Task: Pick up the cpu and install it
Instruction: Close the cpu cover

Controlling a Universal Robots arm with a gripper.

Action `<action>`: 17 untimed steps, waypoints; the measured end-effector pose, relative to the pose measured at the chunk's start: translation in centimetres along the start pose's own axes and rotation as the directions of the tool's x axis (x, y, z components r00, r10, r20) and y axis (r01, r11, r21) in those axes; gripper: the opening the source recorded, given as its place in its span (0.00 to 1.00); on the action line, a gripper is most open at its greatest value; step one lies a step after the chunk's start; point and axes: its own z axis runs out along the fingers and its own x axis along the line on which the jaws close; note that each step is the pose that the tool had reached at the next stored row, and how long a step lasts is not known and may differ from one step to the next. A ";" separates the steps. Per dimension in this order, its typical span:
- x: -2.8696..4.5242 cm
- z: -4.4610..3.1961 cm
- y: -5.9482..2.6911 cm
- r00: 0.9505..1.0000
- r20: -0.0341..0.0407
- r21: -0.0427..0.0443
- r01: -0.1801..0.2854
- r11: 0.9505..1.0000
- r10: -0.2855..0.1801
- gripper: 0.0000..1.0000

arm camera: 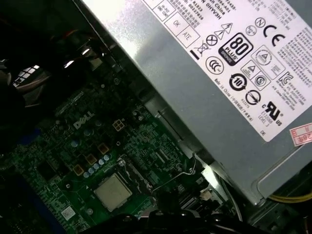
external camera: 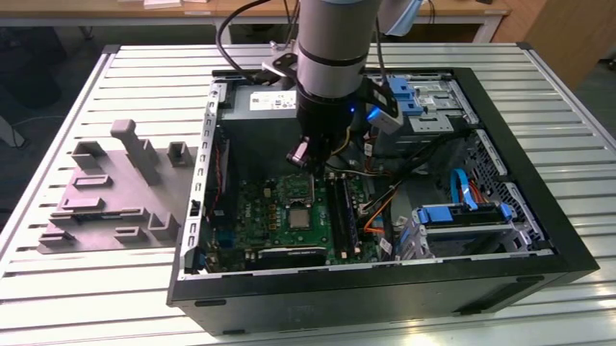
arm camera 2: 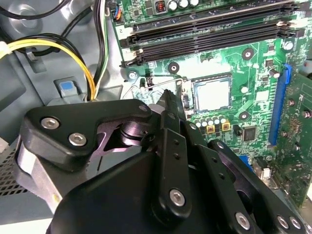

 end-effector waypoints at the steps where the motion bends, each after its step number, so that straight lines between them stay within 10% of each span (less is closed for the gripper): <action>1: 0.03 0.00 -0.02 1.000 0.000 0.000 0.000 1.000 0.000 0.11; 11: 0.48 0.02 -0.34 1.000 -0.007 0.006 0.004 1.000 -0.004 0.11; 17: 0.62 0.05 -0.38 1.000 -0.023 0.020 0.007 1.000 -0.006 0.11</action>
